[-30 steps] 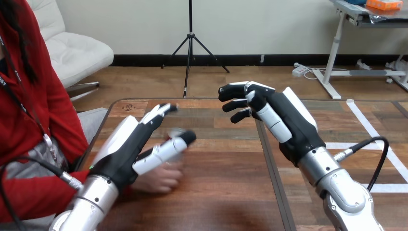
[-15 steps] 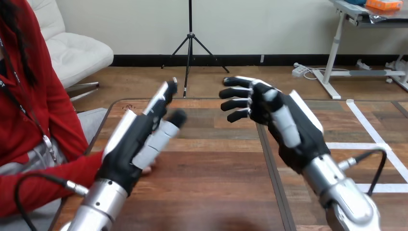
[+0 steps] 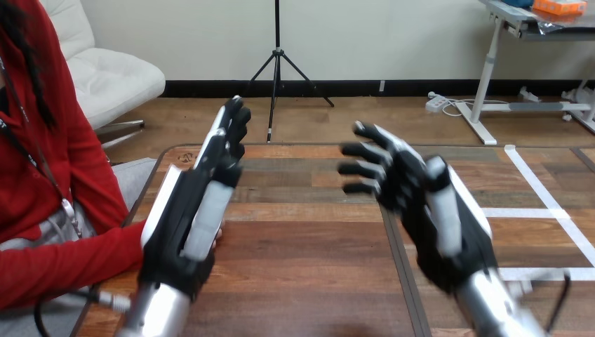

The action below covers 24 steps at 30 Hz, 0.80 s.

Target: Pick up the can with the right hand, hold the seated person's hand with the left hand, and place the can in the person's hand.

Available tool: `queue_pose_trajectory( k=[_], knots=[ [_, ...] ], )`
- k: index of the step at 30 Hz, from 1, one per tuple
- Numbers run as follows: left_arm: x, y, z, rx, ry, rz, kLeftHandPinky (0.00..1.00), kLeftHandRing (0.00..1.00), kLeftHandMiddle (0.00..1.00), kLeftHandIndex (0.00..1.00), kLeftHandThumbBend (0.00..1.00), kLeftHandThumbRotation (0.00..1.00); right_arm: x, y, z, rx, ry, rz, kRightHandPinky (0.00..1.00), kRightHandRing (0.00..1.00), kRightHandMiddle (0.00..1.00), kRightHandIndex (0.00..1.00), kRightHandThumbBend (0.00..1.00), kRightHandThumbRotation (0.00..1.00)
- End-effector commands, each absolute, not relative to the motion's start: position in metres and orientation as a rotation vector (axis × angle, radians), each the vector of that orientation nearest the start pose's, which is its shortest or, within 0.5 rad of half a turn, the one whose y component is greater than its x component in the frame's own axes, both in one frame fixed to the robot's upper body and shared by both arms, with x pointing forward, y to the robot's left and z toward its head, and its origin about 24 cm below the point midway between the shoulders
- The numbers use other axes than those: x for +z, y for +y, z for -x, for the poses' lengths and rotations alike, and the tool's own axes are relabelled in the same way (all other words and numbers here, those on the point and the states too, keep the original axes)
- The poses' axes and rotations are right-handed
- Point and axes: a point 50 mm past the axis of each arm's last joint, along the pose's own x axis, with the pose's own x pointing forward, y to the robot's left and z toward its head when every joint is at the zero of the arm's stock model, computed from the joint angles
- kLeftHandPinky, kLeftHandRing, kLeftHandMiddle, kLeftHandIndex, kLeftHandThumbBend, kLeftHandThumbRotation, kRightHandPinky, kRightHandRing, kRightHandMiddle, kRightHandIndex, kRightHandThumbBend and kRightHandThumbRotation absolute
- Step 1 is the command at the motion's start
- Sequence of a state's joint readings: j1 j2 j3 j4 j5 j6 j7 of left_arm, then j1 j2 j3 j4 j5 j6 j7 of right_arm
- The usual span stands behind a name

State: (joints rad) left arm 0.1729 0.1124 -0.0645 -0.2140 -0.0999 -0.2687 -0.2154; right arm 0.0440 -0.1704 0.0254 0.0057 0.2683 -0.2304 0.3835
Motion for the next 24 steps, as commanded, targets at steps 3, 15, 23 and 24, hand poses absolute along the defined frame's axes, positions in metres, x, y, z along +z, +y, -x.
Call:
queue_pose_trajectory(
  k=[3,15,23,24],
  knots=[
    [0.090,0.142,-0.198,-0.247,-0.408,0.033,1.00,1.00,0.97,1.00,0.79,1.00,0.059,-0.163,-0.219,0.345,-0.260,-0.115,0.78,0.82,0.86,0.87,0.92,1.00],
    [0.079,0.139,-0.177,-0.304,-0.343,0.016,1.00,0.99,0.94,1.00,0.69,1.00,0.041,-0.163,-0.186,0.320,-0.221,-0.137,0.81,0.85,0.87,0.86,0.91,1.00],
    [0.071,0.137,-0.166,-0.327,-0.299,0.009,1.00,1.00,0.94,1.00,0.63,1.00,0.033,-0.161,-0.172,0.301,-0.203,-0.155,0.82,0.85,0.87,0.86,0.90,1.00],
    [0.070,0.137,-0.166,-0.328,-0.293,0.012,1.00,1.00,0.94,1.00,0.63,1.00,0.033,-0.161,-0.171,0.298,-0.202,-0.157,0.81,0.85,0.87,0.86,0.90,1.00]
  ],
)
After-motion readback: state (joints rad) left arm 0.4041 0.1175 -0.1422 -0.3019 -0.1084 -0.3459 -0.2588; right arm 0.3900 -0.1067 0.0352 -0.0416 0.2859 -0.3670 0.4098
